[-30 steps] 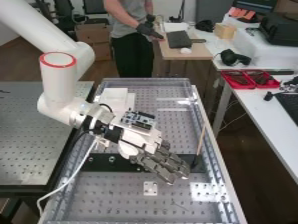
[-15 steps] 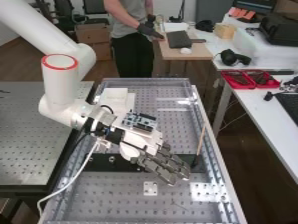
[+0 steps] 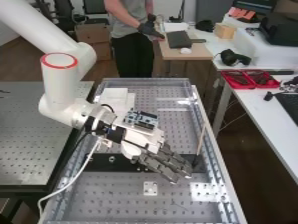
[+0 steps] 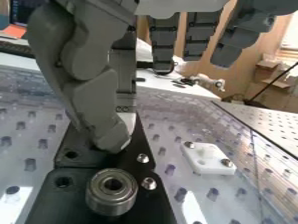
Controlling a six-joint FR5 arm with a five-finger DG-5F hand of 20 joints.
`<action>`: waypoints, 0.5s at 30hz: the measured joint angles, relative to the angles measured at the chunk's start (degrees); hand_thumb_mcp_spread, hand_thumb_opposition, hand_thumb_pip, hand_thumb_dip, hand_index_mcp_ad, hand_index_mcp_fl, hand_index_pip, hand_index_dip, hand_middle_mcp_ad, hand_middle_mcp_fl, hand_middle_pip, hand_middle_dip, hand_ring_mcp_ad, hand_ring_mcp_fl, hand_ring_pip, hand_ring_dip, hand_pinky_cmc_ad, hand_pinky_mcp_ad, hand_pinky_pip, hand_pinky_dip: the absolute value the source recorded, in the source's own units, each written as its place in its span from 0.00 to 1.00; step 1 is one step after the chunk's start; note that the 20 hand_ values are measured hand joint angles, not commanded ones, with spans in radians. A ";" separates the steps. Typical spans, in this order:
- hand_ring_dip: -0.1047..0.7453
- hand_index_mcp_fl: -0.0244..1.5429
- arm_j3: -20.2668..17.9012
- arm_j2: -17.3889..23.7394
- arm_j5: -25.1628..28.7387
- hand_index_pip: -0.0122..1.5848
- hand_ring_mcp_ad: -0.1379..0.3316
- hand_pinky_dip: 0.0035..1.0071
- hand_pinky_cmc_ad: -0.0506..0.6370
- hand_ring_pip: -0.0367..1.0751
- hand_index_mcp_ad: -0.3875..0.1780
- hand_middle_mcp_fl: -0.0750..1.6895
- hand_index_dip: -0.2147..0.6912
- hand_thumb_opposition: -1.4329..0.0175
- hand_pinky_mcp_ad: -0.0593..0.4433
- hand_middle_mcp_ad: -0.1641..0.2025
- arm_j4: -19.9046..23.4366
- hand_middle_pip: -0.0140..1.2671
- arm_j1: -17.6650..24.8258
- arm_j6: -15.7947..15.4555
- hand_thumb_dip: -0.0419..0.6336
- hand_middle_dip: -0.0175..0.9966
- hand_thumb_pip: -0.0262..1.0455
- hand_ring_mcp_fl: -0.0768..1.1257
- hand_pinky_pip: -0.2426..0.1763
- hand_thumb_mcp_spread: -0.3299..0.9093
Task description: Grab the pcb board and place it in the clear container
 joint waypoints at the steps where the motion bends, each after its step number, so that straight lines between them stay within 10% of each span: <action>1: 0.14 0.30 0.01 0.00 -0.01 0.95 0.56 0.25 0.50 0.12 0.46 0.07 0.34 0.34 0.44 0.67 0.01 0.12 -0.01 -0.01 0.45 0.15 0.65 0.06 0.40 0.66; 15: 0.14 0.34 -0.14 1.25 0.20 0.95 0.56 0.22 0.50 0.12 0.46 0.10 0.25 0.32 0.44 0.67 0.96 0.12 -0.06 2.44 0.45 0.15 0.64 0.06 0.44 0.67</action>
